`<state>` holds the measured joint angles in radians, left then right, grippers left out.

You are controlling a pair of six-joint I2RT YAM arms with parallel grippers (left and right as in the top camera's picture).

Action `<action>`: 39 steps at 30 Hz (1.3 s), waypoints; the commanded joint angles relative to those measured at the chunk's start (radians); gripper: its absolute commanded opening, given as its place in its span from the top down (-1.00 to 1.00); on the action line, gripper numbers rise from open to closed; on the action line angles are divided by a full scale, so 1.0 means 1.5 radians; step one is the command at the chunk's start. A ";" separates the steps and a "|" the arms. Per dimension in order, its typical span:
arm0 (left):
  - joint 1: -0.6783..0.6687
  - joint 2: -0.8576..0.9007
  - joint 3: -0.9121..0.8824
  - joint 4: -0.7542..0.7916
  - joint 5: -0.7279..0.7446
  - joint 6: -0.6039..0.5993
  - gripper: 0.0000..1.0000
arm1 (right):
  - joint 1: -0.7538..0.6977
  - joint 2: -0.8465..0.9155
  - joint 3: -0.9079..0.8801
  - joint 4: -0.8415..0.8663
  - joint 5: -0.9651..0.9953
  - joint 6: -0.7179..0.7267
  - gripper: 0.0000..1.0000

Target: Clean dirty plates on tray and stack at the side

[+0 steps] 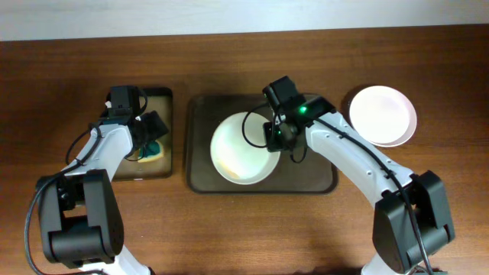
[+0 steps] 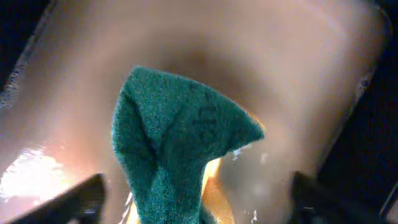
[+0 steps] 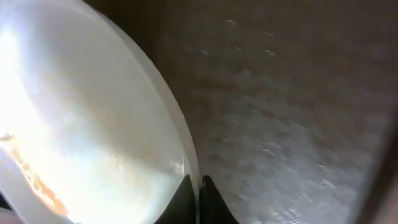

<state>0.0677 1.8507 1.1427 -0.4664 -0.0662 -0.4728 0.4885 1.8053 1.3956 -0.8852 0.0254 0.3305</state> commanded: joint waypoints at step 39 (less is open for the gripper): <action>0.002 0.002 0.000 0.002 0.015 0.002 -0.99 | 0.280 -0.026 0.253 -0.038 0.846 -0.386 0.92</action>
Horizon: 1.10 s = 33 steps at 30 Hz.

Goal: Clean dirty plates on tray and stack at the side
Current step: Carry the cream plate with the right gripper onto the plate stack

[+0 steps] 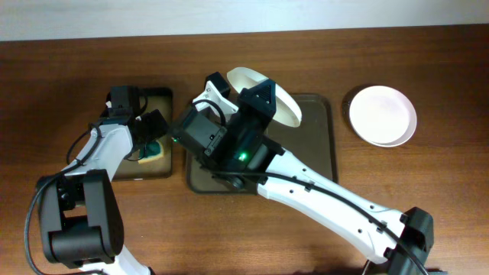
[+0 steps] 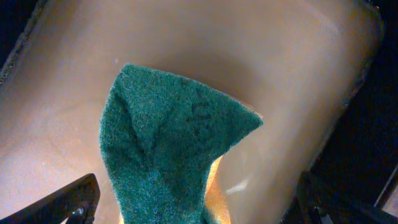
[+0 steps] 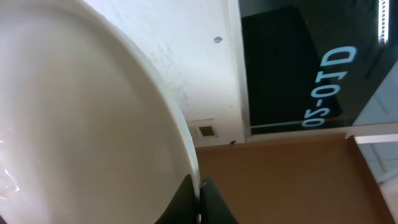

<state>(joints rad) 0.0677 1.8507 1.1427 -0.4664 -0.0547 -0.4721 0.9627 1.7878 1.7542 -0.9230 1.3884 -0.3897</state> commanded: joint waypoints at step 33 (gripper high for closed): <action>0.002 0.002 0.000 0.002 0.007 0.002 -0.99 | -0.994 0.001 -0.285 0.142 -1.065 0.333 0.91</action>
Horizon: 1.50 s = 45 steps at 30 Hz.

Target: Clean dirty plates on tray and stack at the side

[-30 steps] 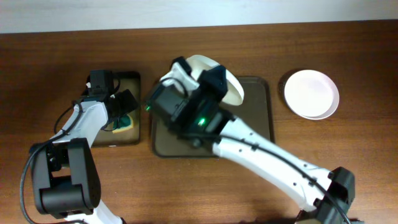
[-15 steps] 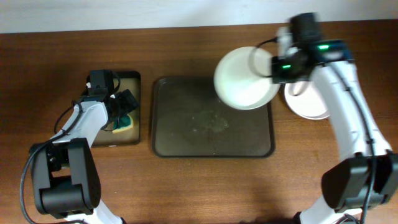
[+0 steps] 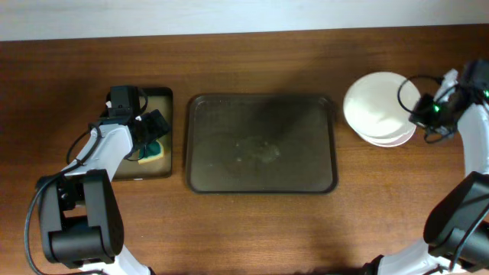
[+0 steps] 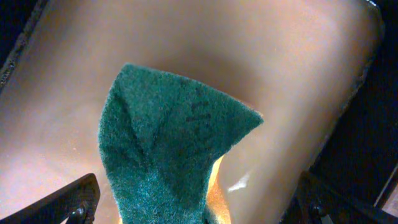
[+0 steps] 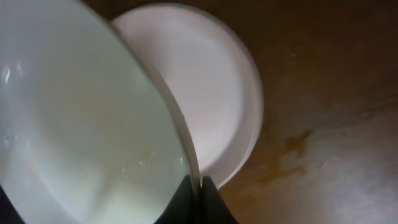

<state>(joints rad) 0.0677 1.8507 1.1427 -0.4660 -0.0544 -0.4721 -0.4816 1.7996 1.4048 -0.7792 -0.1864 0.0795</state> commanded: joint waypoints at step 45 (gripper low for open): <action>0.002 0.002 0.000 0.001 0.007 0.002 -0.99 | 0.011 -0.535 -0.200 -0.275 -0.033 0.093 -0.97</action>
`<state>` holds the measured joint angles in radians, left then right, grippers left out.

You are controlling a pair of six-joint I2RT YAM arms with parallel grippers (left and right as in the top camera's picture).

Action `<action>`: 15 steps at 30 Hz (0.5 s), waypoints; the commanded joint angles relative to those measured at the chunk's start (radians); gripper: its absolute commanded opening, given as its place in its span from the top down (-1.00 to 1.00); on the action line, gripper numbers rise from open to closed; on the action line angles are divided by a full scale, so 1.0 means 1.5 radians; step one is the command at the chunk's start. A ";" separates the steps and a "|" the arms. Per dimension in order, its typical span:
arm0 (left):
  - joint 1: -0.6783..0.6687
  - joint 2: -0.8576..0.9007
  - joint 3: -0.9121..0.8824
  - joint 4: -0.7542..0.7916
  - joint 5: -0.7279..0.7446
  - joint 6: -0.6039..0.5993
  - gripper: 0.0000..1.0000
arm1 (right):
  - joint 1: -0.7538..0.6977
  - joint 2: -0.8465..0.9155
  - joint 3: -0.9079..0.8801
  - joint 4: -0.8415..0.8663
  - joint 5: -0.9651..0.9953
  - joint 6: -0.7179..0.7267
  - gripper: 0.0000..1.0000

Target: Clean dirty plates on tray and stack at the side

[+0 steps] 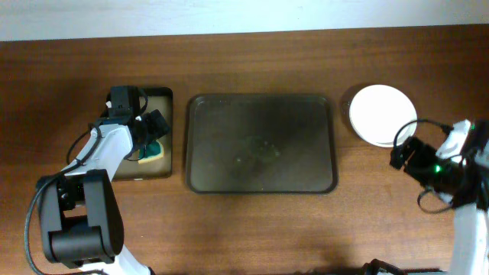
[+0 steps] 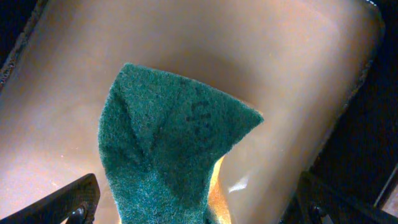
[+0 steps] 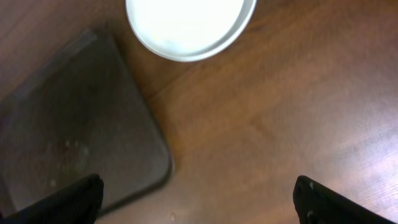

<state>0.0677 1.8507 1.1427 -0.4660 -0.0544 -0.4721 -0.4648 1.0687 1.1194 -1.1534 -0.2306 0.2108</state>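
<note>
The white plates (image 1: 382, 114) lie stacked on the table at the right, also seen in the right wrist view as the stack (image 3: 189, 25). The big dark tray (image 1: 260, 143) holds no plate, only wet smears at its middle; its corner (image 3: 62, 124) shows in the right wrist view. My right gripper (image 1: 406, 155) hangs open in front of the stack, with nothing between the tips of the gripper (image 3: 199, 199). My left gripper (image 1: 153, 131) stands open over the green sponge (image 2: 168, 143), its fingers wide on either side.
The sponge (image 1: 155, 147) lies in a small shallow tray (image 1: 164, 95) left of the big tray. Bare wooden table (image 3: 267, 124) lies between the big tray and the plate stack. A white wall borders the far edge.
My right gripper held a plate tilted over the stack at the right. That plate now lies on the stack, and the gripper is open and nearer the table's front. The left arm has not moved.
My right gripper was shut on the rim of a plate lying on the big tray. Then it held that plate high above the tray, then over the stack at the right. Now the plate rests on the stack. My left gripper stayed open over the sponge throughout.
</note>
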 commanded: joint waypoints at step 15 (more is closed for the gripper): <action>0.002 0.002 0.000 0.001 0.007 0.002 -0.99 | 0.000 -0.009 -0.010 -0.031 -0.003 0.005 -0.97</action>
<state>0.0677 1.8507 1.1427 -0.4660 -0.0544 -0.4721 -0.4648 1.0077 1.1122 -1.2003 -0.2306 0.2108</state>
